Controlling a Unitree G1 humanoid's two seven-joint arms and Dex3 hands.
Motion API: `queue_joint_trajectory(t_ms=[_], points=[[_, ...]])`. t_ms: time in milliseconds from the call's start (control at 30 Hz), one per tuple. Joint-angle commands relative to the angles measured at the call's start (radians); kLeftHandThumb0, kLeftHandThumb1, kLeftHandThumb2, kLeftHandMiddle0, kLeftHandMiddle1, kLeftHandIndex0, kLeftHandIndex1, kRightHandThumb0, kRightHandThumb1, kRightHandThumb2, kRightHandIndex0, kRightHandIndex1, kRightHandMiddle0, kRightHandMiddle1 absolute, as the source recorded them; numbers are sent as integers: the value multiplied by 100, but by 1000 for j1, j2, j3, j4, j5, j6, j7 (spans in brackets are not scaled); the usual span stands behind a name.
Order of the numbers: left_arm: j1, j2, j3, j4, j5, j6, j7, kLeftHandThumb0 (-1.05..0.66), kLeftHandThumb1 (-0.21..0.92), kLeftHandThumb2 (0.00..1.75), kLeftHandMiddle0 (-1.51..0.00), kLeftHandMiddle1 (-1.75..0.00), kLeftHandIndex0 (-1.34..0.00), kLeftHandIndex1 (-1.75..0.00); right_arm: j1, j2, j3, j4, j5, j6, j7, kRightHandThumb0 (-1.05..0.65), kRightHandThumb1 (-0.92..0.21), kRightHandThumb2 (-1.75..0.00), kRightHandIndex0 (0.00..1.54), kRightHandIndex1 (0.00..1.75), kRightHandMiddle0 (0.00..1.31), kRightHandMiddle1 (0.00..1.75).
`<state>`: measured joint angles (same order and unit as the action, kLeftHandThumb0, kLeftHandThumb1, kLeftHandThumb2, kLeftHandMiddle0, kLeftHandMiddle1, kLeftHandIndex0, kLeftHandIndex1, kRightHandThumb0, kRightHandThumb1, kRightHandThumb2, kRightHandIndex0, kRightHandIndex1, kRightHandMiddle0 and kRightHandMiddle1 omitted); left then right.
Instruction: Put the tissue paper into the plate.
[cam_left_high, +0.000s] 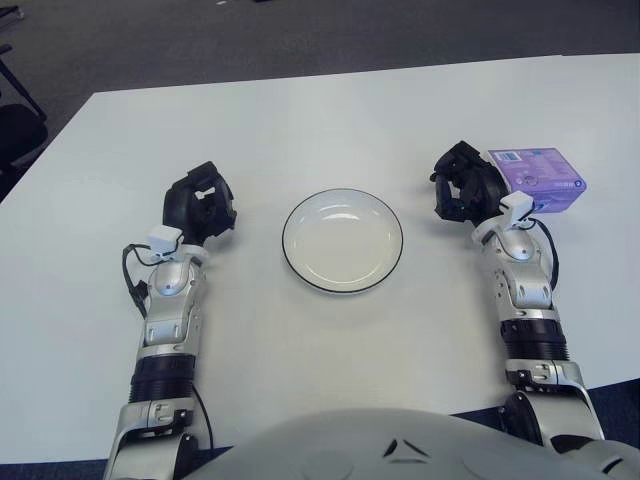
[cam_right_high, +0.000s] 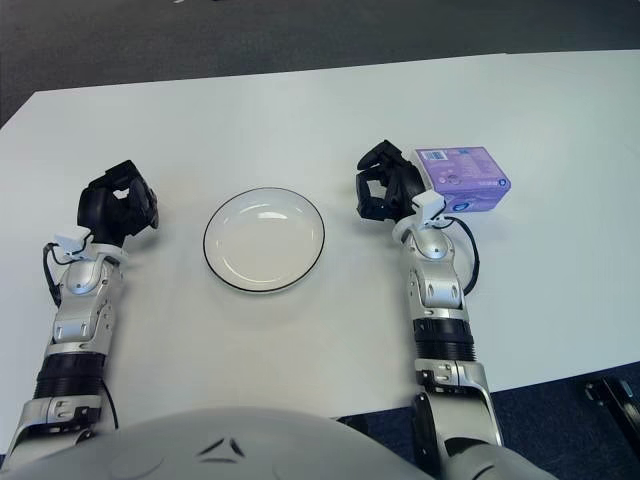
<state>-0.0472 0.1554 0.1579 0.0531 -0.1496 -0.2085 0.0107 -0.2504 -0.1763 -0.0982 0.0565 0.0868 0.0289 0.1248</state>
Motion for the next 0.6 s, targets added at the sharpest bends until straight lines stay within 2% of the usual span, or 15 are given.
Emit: queue_joint_trajectory(t_ms=[0, 167, 367, 567], points=[[178, -119, -25, 141, -11, 0, 8, -43, 69, 96, -137, -175, -107, -175, 36, -3, 7, -56, -30, 39, -24, -1, -42, -121, 52, 174, 32, 174], [178, -118, -24, 140, -10, 1, 9, -43, 69, 96, -137, -175, -106, -175, 23, -14, 5, -86, -41, 56, -30, -1, -45, -115, 53, 169, 29, 175], [181, -116, -24, 135, -8, 1, 9, -42, 69, 96, -137, -175, -107, -175, -5, -31, 9, -81, -77, 3, -38, -1, -49, -110, 54, 166, 25, 175], [182, -116, -23, 129, -5, 13, 17, -42, 69, 96, -137, -175, -106, -175, -28, -76, 28, -50, -191, -152, -74, -1, -49, -110, 55, 166, 23, 175]])
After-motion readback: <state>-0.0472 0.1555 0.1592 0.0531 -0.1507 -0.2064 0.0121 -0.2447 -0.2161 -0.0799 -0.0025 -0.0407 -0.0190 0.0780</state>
